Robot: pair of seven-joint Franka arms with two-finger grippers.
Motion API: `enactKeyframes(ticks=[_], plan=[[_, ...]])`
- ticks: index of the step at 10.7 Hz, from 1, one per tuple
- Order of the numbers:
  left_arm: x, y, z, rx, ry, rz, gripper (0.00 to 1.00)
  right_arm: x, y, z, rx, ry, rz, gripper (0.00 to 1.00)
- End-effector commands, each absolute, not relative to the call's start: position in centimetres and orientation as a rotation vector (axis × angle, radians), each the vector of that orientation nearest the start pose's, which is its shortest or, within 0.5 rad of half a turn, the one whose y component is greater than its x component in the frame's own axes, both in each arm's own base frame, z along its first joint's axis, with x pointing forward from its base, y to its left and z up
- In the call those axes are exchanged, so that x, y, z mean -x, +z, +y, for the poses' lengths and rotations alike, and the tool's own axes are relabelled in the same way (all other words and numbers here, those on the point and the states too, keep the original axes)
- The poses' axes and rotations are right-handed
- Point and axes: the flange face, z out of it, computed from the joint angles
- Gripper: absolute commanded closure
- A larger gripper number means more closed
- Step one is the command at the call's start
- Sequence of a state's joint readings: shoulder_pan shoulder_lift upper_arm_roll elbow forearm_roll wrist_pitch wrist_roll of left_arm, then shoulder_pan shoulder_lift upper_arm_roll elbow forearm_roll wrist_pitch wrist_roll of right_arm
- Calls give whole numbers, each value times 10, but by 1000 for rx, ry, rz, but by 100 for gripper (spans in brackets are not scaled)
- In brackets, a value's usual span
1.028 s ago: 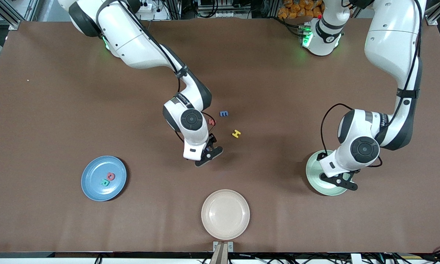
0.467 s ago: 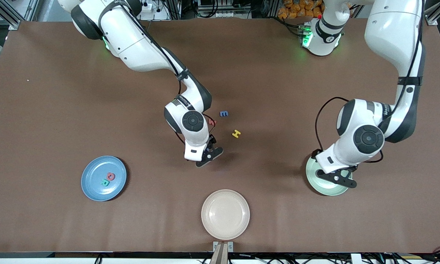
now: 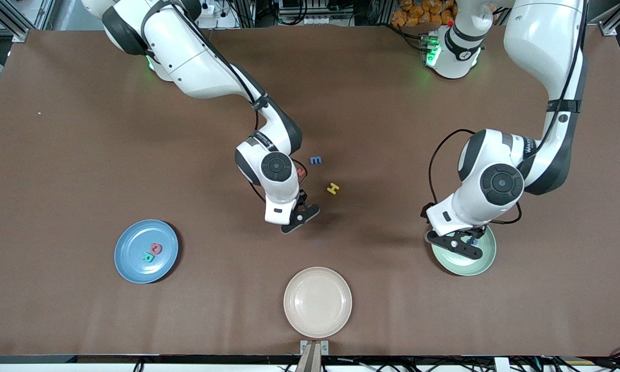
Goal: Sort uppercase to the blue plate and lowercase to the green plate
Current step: 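Place the yellow i on the green plate while the right gripper reaches the W, then carry the blue W with the right gripper while the left gripper reaches the m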
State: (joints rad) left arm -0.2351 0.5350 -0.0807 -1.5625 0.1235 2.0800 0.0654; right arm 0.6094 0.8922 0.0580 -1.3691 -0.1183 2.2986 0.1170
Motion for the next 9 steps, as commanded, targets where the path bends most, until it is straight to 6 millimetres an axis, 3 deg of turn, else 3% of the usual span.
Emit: enactKeyframes(ticks=[1, 3, 5, 6, 9], plan=[[-652, 345, -216, 3032, 16, 658, 0, -594, 181, 440, 3038, -84, -934, 100], [-642, 346, -244, 3047, 15, 683, 6, -611, 202, 420, 3051, -108, -896, 100], [-614, 342, -308, 3079, 29, 666, 17, -639, 217, 363, 3125, -9, -751, 100], [-592, 335, -354, 3096, 28, 698, 21, -660, 217, 316, 3161, 56, -647, 100], [-546, 314, -449, 3171, -68, 643, 28, -713, 227, 185, 3264, 27, -497, 100]])
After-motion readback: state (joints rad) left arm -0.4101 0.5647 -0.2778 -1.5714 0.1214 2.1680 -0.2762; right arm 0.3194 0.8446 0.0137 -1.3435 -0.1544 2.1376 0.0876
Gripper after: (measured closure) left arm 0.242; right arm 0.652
